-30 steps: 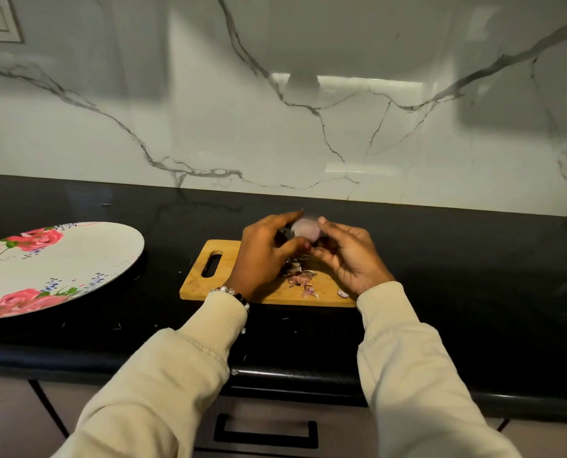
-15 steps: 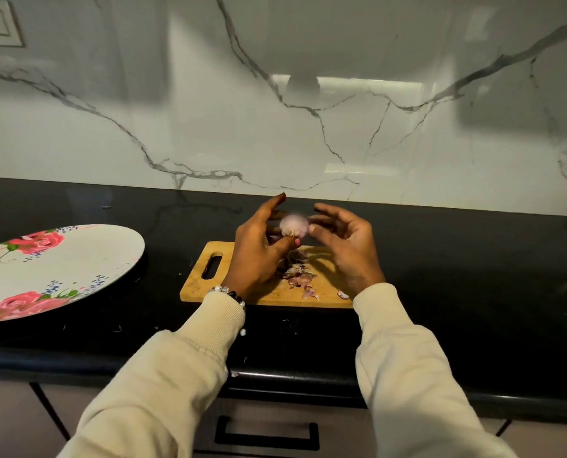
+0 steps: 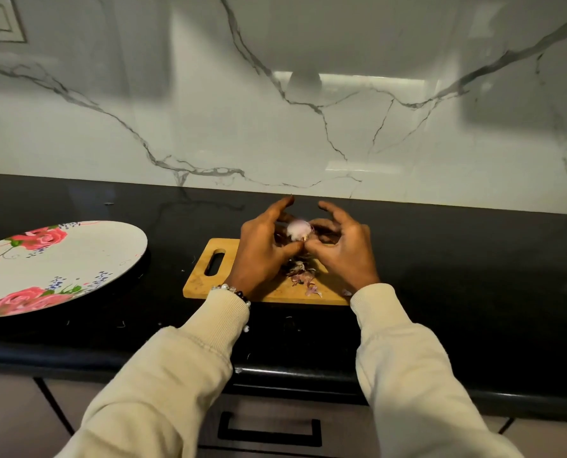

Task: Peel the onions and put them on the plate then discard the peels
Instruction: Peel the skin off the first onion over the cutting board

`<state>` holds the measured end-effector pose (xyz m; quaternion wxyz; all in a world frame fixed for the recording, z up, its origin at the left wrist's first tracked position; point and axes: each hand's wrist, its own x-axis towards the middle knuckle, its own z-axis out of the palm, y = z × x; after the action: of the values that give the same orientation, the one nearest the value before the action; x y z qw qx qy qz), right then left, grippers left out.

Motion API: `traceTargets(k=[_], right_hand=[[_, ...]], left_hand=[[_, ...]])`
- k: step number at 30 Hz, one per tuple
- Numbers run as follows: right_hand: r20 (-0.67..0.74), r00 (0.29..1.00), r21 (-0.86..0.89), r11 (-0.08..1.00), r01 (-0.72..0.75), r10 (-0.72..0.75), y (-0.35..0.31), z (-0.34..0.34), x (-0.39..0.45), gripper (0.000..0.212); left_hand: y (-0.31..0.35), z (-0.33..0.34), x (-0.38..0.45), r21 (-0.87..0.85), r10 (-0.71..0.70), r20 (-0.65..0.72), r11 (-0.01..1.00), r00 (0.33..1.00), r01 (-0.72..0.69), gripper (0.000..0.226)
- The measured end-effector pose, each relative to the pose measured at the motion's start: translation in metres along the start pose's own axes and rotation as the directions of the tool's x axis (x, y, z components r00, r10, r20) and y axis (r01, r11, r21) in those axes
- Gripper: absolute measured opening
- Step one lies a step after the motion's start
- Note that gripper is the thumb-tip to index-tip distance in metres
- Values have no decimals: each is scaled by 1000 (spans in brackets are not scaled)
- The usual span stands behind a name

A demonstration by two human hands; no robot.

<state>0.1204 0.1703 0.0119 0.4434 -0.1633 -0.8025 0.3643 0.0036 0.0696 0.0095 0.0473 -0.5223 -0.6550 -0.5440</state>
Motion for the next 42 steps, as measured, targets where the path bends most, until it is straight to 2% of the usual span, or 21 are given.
traceTargets(k=[6, 11, 14, 17, 22, 26, 28, 32, 36, 42], right_hand=[[-36, 999, -31, 999, -25, 24, 4, -3, 4, 55], [5, 995, 141, 985, -102, 103, 4, -1, 4, 51], [101, 979, 373, 905, -203, 177, 3, -2, 4, 53], [204, 960, 462, 846, -267, 192, 6, -3, 6, 57], [209, 927, 639, 674, -371, 312, 4, -2, 7, 38], [171, 920, 655, 657, -373, 352, 4, -4, 8, 29], [181, 920, 658, 652, -377, 349, 3, -4, 8, 27], [215, 923, 644, 665, -380, 319, 3, -4, 6, 26], [215, 925, 606, 700, -378, 313, 3, -4, 7, 31], [242, 915, 630, 665, -402, 324, 4, -4, 7, 35]], left_hand=[[2, 1, -2, -15, -2, 5, 1000, 1000, 2, 81], [-2, 1, 0, -107, -45, -45, 993, 998, 40, 67], [-2, 0, 2, -150, -70, -29, 987, 997, 64, 60], [-3, -1, 2, -165, -90, 21, 982, 996, 92, 59], [-4, -1, 1, -174, -68, 41, 982, 997, 74, 59], [-2, -1, 0, -129, -38, 21, 991, 999, 41, 57], [-2, -1, -1, -87, -27, -40, 996, 999, 24, 50], [-5, 0, 0, -67, -100, -159, 994, 982, 91, 27], [-4, 0, 1, -74, -132, -127, 990, 983, 123, 22], [-2, 0, 1, -271, -241, -52, 937, 969, 218, 26]])
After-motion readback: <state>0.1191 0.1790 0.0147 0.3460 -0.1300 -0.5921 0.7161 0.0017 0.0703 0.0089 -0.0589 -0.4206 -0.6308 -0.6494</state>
